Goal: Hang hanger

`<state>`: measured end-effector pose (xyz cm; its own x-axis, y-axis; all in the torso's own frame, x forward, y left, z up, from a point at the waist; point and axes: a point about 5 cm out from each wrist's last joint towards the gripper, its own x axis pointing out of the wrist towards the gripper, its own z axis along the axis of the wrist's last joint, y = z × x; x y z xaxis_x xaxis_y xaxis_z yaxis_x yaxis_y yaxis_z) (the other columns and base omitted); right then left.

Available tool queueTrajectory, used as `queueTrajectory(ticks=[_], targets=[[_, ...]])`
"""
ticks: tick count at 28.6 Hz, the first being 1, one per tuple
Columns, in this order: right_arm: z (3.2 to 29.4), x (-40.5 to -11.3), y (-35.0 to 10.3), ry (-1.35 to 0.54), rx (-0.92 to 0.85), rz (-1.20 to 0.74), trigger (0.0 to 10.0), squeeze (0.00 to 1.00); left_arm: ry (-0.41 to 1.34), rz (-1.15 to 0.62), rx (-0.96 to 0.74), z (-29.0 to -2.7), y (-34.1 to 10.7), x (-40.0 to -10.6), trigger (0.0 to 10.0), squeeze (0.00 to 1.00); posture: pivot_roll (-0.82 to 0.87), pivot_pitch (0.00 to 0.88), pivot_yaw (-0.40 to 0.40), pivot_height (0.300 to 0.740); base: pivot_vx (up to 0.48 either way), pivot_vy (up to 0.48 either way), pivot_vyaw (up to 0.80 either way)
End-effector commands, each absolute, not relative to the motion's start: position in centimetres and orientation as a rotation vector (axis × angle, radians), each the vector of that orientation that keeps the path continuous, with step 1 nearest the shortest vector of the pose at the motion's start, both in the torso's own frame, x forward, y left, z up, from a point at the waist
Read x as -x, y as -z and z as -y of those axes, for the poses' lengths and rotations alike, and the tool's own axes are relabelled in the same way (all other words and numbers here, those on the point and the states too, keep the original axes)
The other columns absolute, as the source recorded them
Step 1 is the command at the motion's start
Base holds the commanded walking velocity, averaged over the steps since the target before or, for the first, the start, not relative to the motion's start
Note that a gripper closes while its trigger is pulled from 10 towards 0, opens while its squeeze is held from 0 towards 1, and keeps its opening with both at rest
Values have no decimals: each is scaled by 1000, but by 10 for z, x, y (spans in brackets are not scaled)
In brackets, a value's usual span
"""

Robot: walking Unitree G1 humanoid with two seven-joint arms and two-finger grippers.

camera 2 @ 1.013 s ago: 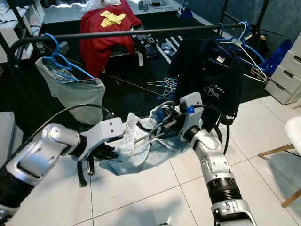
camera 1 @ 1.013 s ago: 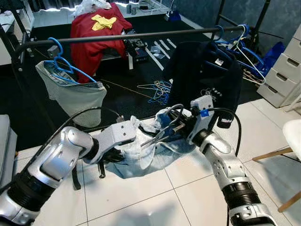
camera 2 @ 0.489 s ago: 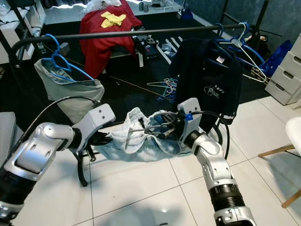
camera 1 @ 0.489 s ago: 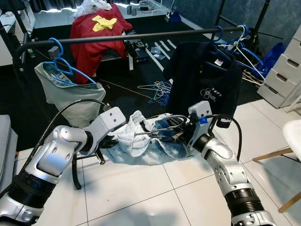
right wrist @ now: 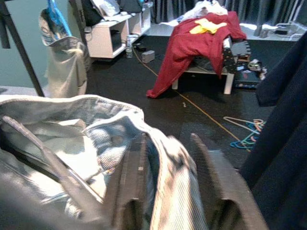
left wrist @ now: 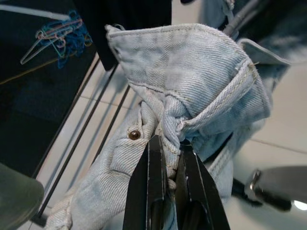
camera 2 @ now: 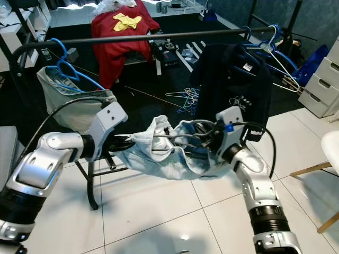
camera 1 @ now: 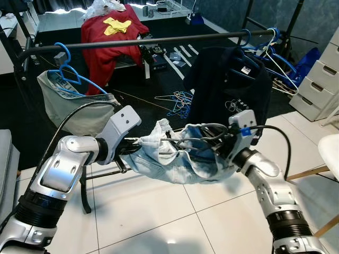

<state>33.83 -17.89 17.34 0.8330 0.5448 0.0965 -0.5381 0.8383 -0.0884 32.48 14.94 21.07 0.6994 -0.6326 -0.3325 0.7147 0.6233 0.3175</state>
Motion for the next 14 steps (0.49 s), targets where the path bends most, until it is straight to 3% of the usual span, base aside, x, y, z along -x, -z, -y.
queueTrajectory(ticks=[1, 2, 3, 4, 5, 10, 14], targets=[[161, -335, -166, -664, 59, 91, 10000, 1000, 842, -25, -398, -134, -234, -321, 0, 0, -190, 117, 0, 740, 0, 0, 0], [161, -335, -167, -661, 68, 101, 10000, 1000, 852, -1, -375, -132, -236, -320, 0, 0, -190, 117, 0, 740, 0, 0, 0], [162, -334, -170, -673, 43, 120, 10000, 737, 869, 37, -322, -128, -238, -318, 0, 0, -189, 123, 1, 740, 0, 0, 0], [162, -334, -170, -673, 43, 120, 10000, 737, 869, 37, -322, -128, -238, -318, 0, 0, -189, 123, 1, 740, 0, 0, 0], [163, -332, -179, -701, -1, 159, 10000, 0, 897, 76, -252, -124, -237, -316, 0, 0, -189, 126, 2, 740, 0, 0, 0], [166, -328, -197, -747, -70, 226, 10000, 0, 938, 117, -121, -119, -231, -311, 0, 0, -189, 130, 2, 740, 0, 0, 0], [170, -314, -216, -887, -111, 218, 10000, 0, 955, 51, -32, -115, -214, -307, 0, 0, -193, 135, 5, 740, 0, 0, 0]])
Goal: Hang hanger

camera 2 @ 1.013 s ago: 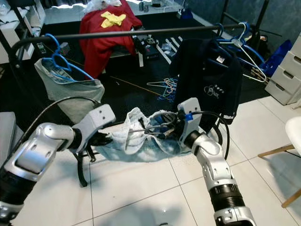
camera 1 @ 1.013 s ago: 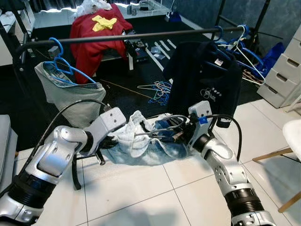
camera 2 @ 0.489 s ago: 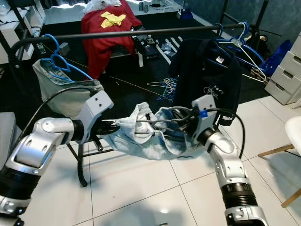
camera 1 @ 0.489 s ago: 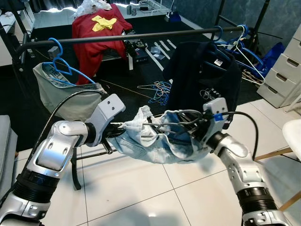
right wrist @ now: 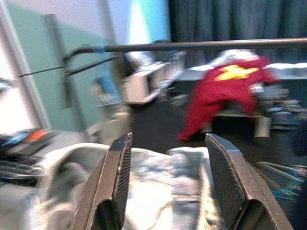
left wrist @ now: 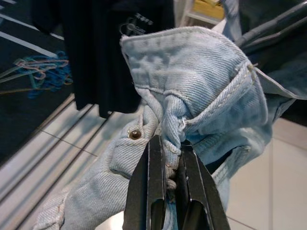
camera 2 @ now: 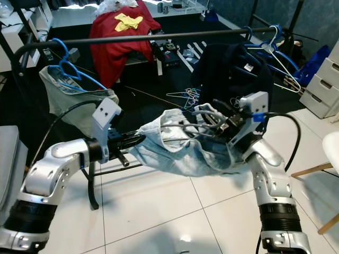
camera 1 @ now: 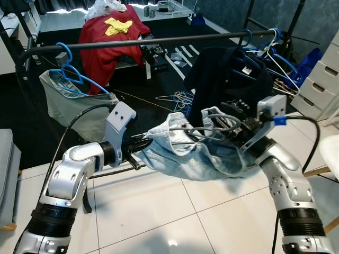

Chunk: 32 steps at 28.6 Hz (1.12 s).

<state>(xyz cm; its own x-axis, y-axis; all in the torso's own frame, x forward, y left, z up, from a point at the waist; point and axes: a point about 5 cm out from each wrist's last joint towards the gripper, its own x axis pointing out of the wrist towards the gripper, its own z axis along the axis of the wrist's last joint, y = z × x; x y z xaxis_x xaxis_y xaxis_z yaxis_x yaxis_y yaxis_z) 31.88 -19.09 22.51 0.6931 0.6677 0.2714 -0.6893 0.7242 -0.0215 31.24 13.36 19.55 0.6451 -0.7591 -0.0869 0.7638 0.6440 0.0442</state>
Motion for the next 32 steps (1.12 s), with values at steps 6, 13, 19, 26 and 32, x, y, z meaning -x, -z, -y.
queueTrajectory(ticks=[6, 13, 19, 26, 32], targets=[[191, -297, -244, -1000, -36, 191, 10000, 0, 965, 12, -17, -114, -204, -304, 0, 0, -196, 135, 11, 740, 0, 0, 0], [218, -304, -267, -879, 25, 222, 10000, 0, 966, 37, -44, -115, -208, -306, 0, 0, -193, 134, 15, 740, 0, 0, 0], [235, -308, -287, -779, -9, 315, 10000, 604, 975, 61, -63, -114, -210, -305, 0, 0, -198, 133, 15, 740, 0, 0, 0], [239, -307, -308, -685, -33, 561, 10000, 0, 981, 72, -67, -112, -211, -304, 0, 0, -194, 135, 15, 740, 0, 0, 0], [245, -304, -325, -686, -121, 640, 10000, 1000, 984, 71, -101, -114, -211, -303, 0, 0, -193, 137, 16, 740, 0, 0, 0]])
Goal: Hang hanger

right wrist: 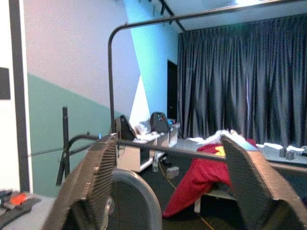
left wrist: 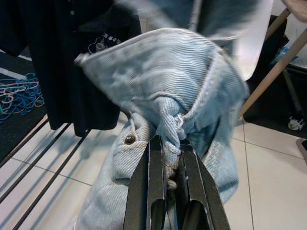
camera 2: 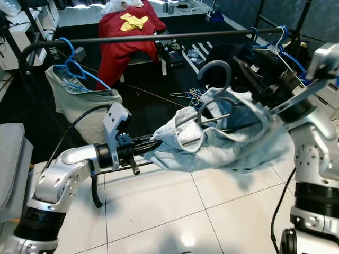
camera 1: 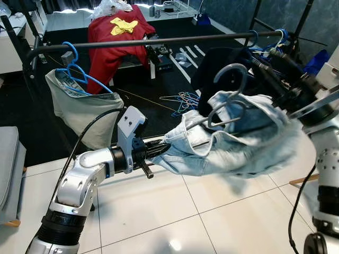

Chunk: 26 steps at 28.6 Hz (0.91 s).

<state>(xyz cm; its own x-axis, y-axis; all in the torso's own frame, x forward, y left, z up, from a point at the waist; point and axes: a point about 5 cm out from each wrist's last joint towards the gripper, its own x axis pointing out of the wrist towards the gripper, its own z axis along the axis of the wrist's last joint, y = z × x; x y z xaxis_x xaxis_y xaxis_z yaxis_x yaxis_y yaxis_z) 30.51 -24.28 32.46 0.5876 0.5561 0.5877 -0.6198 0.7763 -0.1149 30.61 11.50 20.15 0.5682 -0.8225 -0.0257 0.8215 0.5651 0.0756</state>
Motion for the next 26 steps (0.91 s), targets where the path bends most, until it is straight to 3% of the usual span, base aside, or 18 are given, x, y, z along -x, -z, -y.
queueTrajectory(ticks=[1, 3, 4, 8, 10, 11, 12, 17, 26], targets=[[246, -305, -326, -671, -131, 634, 10000, 1000, 985, 70, -107, -114, -210, -303, 0, 0, -194, 138, 15, 740, 0, 0, 0], [246, -306, -327, -663, -159, 645, 10000, 1000, 986, 69, -119, -115, -209, -304, 0, 0, -194, 138, 15, 740, 0, 0, 0], [247, -304, -331, -682, -229, 679, 10000, 0, 987, 68, -128, -115, -208, -304, 0, 0, -194, 138, 14, 740, 0, 0, 0], [247, -302, -339, -702, -302, 720, 10000, 0, 990, 69, -133, -114, -207, -304, 0, 0, -193, 138, 14, 740, 0, 0, 0], [249, -304, -337, -695, -241, 671, 10000, 0, 994, 73, -134, -114, -207, -303, 0, 0, -195, 136, 15, 740, 0, 0, 0], [254, -308, -326, -693, -65, 532, 10000, 0, 1011, 86, -133, -113, -208, -302, 0, 0, -195, 136, 14, 740, 0, 0, 0], [257, -309, -321, -703, -9, 474, 10000, 0, 1017, 92, -132, -113, -208, -302, 0, 0, -196, 135, 13, 740, 0, 0, 0], [264, -300, -299, -871, 121, 233, 10000, 0, 1042, 104, -142, -112, -209, -300, 0, 0, -202, 132, 12, 740, 0, 0, 0], [264, -286, -287, -1073, 126, 93, 10000, 0, 1096, 136, -155, -106, -211, -294, 0, 0, -216, 124, 5, 740, 0, 0, 0]])
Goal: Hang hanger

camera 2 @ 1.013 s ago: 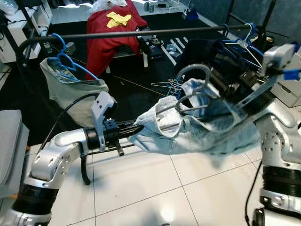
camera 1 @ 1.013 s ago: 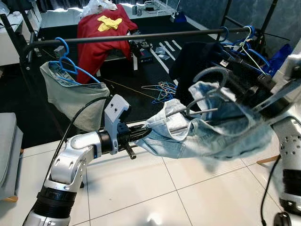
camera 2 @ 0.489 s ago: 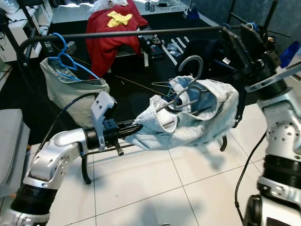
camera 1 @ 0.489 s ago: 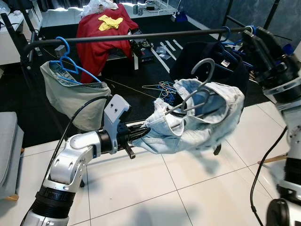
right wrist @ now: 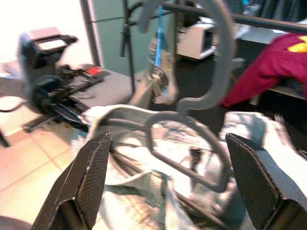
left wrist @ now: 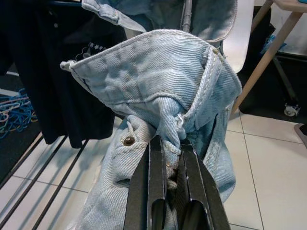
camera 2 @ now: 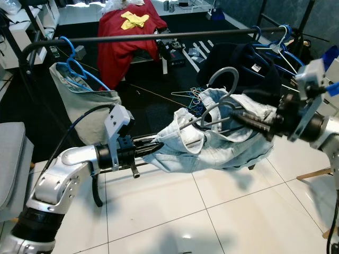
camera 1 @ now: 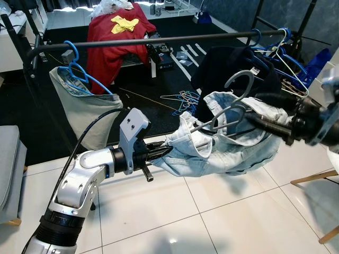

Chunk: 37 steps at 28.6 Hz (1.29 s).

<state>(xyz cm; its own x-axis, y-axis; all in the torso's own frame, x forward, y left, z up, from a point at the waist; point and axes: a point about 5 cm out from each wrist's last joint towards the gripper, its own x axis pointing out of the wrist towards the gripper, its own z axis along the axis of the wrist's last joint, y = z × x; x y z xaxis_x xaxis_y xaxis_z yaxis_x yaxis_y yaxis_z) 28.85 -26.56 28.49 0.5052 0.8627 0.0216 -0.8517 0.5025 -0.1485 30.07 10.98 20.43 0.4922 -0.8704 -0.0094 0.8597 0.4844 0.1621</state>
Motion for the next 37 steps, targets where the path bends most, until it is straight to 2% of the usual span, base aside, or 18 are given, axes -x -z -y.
queueTrajectory(ticks=[1, 6, 20, 21, 23, 24, 25, 26, 27, 28, 29, 32, 37], targets=[[264, -286, -287, -1073, 126, 93, 10000, 0, 1096, 136, -155, -106, -211, -294, 0, 0, -216, 124, 5, 740, 0, 0, 0], [257, -290, -284, -1183, 124, 95, 10000, 0, 1160, 159, -160, -98, -212, -288, 0, 0, -215, 120, 1, 740, 0, 0, 0], [242, -313, -273, -1242, 112, 59, 10000, 0, 1271, 190, -149, -90, -215, -277, 0, 0, -199, 133, -15, 740, 0, 0, 0], [241, -312, -273, -1260, 108, 45, 7686, 0, 1260, 193, -152, -91, -216, -278, 0, 0, -197, 134, -16, 740, 0, 0, 0], [241, -309, -272, -1279, 112, 14, 7529, 0, 1247, 193, -156, -93, -216, -280, 0, 0, -196, 137, -17, 740, 0, 0, 0], [242, -307, -272, -1292, 117, -8, 7961, 0, 1237, 193, -159, -94, -216, -281, 0, 0, -196, 137, -17, 740, 0, 0, 0], [242, -307, -272, -1292, 117, -8, 7961, 0, 1237, 193, -159, -94, -216, -281, 0, 0, -196, 137, -17, 740, 0, 0, 0], [244, -304, -271, -1299, 120, -24, 8627, 0, 1223, 196, -161, -95, -217, -282, 0, 0, -198, 140, -17, 740, 0, 0, 0], [244, -304, -271, -1299, 120, -24, 8627, 0, 1223, 196, -161, -95, -217, -282, 0, 0, -198, 140, -17, 740, 0, 0, 0], [248, -301, -273, -1299, 122, -36, 9176, 0, 1209, 200, -163, -96, -217, -284, 0, 0, -200, 141, -16, 740, 0, 0, 0], [248, -301, -273, -1299, 122, -36, 9176, 0, 1209, 200, -163, -96, -217, -284, 0, 0, -200, 141, -16, 740, 0, 0, 0], [256, -294, -277, -1293, 114, -57, 10000, 0, 1193, 208, -162, -97, -218, -286, 0, 0, -206, 142, -10, 740, 0, 0, 0], [268, -283, -278, -1284, 103, -114, 10000, 0, 1187, 219, -147, -96, -220, -289, 0, 0, -210, 144, -7, 740, 0, 0, 0]])
